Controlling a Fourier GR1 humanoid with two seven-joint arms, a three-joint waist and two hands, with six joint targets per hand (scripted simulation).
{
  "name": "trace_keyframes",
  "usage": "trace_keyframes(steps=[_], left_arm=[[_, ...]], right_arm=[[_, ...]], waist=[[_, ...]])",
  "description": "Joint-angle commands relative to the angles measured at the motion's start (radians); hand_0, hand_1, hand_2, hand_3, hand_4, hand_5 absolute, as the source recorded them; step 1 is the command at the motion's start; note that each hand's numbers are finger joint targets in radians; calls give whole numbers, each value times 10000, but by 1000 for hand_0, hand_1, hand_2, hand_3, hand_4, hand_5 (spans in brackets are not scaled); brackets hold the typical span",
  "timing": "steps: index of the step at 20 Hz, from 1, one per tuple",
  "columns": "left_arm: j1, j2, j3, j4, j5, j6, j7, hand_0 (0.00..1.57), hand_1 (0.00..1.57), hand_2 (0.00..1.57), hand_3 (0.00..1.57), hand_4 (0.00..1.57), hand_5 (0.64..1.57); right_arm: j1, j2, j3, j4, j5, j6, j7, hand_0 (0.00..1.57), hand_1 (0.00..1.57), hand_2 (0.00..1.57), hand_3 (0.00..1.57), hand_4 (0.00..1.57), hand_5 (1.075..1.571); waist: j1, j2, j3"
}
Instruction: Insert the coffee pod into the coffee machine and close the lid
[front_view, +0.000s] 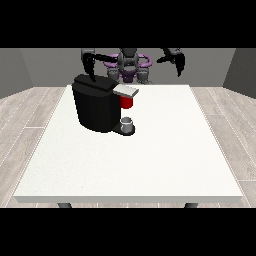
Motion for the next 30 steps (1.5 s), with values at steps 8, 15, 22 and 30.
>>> trace_keyframes(steps=[8, 15, 22, 30], left_arm=[[553, 669, 155, -2103, 706, -271, 568, 0, 0, 0, 0, 374, 1571], [896, 543, -81, -2669, 475, 285, 855, 0, 0, 0, 0, 316, 1571], [961, 691, 53, -2234, 383, 450, 456, 0, 0, 0, 0, 348, 1571], [859, 1045, 103, -2638, 802, -14, 840, 0, 0, 0, 0, 411, 1571]], right_arm=[[-1543, -153, 288, 568, 64, 287, -146, 0, 0, 0, 0, 0, 1571], [-2195, 66, 657, 776, 331, 208, -24, 0, 0, 0, 0, 204, 1571], [-3153, 377, 1251, 595, 920, -39, 93, 0, 0, 0, 0, 119, 1571], [-3871, 631, 1433, 1004, 1196, 28, -53, 0, 0, 0, 0, 0, 1571]], waist=[[-238, 1049, -1], [-359, 1258, -2], [-440, 1610, -6], [-94, 1869, -4]])
